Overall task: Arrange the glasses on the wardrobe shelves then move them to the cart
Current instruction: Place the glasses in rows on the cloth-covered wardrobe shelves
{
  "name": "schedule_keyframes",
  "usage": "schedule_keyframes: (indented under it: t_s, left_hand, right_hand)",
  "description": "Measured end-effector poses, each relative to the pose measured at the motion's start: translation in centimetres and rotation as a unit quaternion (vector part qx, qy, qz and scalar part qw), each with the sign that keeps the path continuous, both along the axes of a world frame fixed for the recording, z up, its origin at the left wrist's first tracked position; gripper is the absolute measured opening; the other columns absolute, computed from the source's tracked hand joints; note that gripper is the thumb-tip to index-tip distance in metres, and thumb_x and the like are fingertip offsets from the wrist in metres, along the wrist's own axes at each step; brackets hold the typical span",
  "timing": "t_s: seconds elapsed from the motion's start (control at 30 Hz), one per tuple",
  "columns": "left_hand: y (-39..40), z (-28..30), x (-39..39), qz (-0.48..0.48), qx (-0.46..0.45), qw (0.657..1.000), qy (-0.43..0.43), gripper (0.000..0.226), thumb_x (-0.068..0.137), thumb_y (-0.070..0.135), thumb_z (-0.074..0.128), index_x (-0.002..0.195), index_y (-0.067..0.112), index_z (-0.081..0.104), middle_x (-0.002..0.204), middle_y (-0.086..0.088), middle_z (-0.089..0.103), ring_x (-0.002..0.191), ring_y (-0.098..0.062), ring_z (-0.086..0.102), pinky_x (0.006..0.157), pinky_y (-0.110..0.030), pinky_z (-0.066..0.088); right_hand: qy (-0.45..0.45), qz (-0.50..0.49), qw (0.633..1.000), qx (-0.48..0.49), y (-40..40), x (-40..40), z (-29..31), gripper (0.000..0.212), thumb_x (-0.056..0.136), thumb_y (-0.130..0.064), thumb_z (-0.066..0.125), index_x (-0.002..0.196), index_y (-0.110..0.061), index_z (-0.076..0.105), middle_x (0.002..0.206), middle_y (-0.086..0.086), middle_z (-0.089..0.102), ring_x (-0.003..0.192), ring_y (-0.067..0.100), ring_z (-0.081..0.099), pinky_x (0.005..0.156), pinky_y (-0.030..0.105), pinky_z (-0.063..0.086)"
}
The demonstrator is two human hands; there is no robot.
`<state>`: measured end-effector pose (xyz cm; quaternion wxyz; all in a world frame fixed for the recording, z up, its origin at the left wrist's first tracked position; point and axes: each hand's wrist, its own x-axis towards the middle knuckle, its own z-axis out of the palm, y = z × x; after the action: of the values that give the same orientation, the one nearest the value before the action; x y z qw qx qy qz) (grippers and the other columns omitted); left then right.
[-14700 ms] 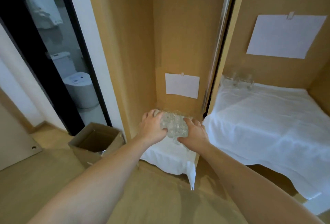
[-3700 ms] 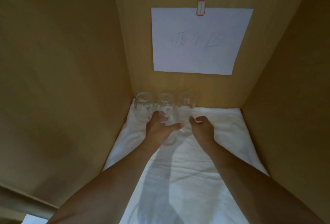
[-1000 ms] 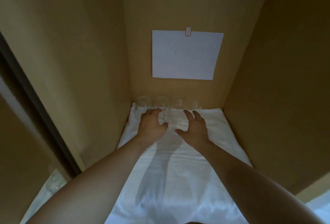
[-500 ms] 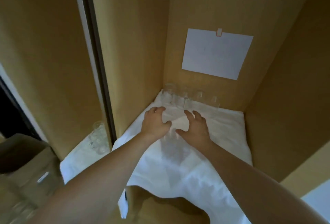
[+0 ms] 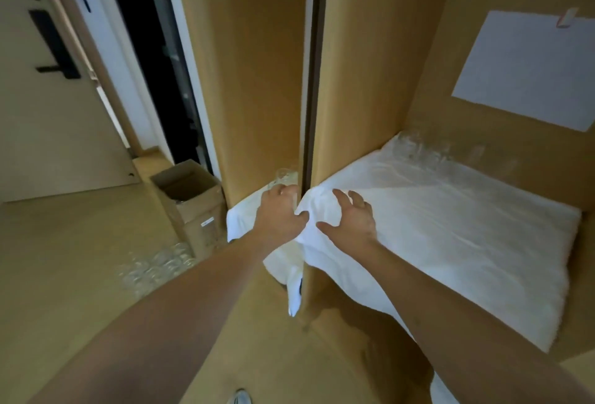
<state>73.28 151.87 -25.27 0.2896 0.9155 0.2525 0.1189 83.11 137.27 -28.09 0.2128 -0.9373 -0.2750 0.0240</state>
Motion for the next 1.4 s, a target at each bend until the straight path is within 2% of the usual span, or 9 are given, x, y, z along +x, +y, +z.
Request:
schedule_keyframes:
  t_s: [0.23,0.37,0.57,0.73,0.9,1.1,1.23,1.4]
  left_hand:
    - [6.4,-3.1,-4.0,0.068,-0.006,0.998,0.012,0.064,0.088,0.036,0.067,0.148,0.026,0.045,0.153,-0.002,0.041,0.143,-0.028,0.031,0.109,-0.044,0.041]
    - [10.6,-5.2,-4.8,0.080,-0.008,0.996,0.038,0.065,0.087,0.035,0.069,0.148,0.025,0.046,0.152,-0.002,0.043,0.140,-0.030,0.033,0.107,-0.042,0.037]
    - [16.5,-8.3,-4.5,0.058,-0.049,0.994,0.072,0.066,0.086,0.038,0.070,0.146,0.024,0.047,0.150,-0.007,0.045,0.139,-0.030,0.039,0.111,-0.042,0.039]
    - [21.6,-10.0,-3.6,0.024,-0.059,0.993,0.095,0.064,0.089,0.040,0.070,0.146,0.024,0.048,0.152,-0.007,0.044,0.139,-0.031,0.038,0.113,-0.042,0.035]
    - [26.1,-10.8,-3.1,-0.006,-0.068,0.991,0.111,0.063,0.091,0.038,0.069,0.148,0.022,0.047,0.152,-0.006,0.043,0.140,-0.030,0.036,0.112,-0.041,0.037]
    - [30.0,-12.0,-1.4,-0.042,-0.079,0.990,0.107,0.062,0.089,0.037,0.070,0.145,0.019,0.050,0.148,-0.008,0.047,0.137,-0.031,0.042,0.111,-0.043,0.039]
    - [31.5,-12.9,0.2,-0.062,-0.075,0.988,0.120,0.063,0.088,0.038,0.071,0.145,0.018,0.051,0.147,-0.008,0.049,0.134,-0.027,0.048,0.108,-0.037,0.040]
    - [33.4,-14.3,3.8,-0.073,-0.071,0.986,0.129,0.063,0.088,0.039,0.072,0.144,0.018,0.052,0.146,-0.009,0.051,0.131,-0.027,0.051,0.108,-0.038,0.042]
  right_hand:
    - [0.053,0.053,0.997,0.017,6.5,-3.0,-2.0,0.084,0.085,-0.058,0.069,0.155,-0.036,0.029,0.163,0.003,0.024,0.147,0.029,0.023,0.111,0.042,0.037]
    - [0.077,0.052,0.996,0.003,10.4,-4.1,-3.5,0.081,0.087,-0.056,0.067,0.156,-0.036,0.027,0.164,0.003,0.023,0.148,0.028,0.024,0.111,0.042,0.039]
    - [0.098,0.012,0.995,-0.018,16.5,-4.8,-6.0,0.081,0.089,-0.056,0.063,0.157,-0.033,0.025,0.163,0.003,0.022,0.147,0.030,0.024,0.111,0.042,0.038]
    - [0.123,-0.037,0.991,-0.028,21.6,-5.1,-7.6,0.078,0.091,-0.055,0.062,0.157,-0.033,0.026,0.163,0.001,0.022,0.146,0.027,0.025,0.111,0.042,0.038]
    - [0.154,-0.076,0.984,-0.049,25.7,-5.7,-8.4,0.077,0.093,-0.052,0.062,0.158,-0.031,0.026,0.164,0.004,0.022,0.146,0.029,0.025,0.116,0.040,0.031]
    - [0.175,-0.117,0.976,-0.062,29.1,-4.9,-9.6,0.077,0.094,-0.052,0.062,0.158,-0.030,0.026,0.164,0.005,0.021,0.147,0.030,0.027,0.117,0.037,0.027]
    - [0.198,-0.137,0.969,-0.059,30.5,-3.8,-11.0,0.077,0.093,-0.051,0.062,0.158,-0.030,0.026,0.163,0.006,0.023,0.145,0.030,0.028,0.115,0.038,0.030]
    - [0.215,-0.166,0.962,-0.044,32.1,-1.1,-13.3,0.079,0.090,-0.053,0.064,0.157,-0.030,0.029,0.161,0.006,0.027,0.143,0.029,0.030,0.114,0.038,0.032]
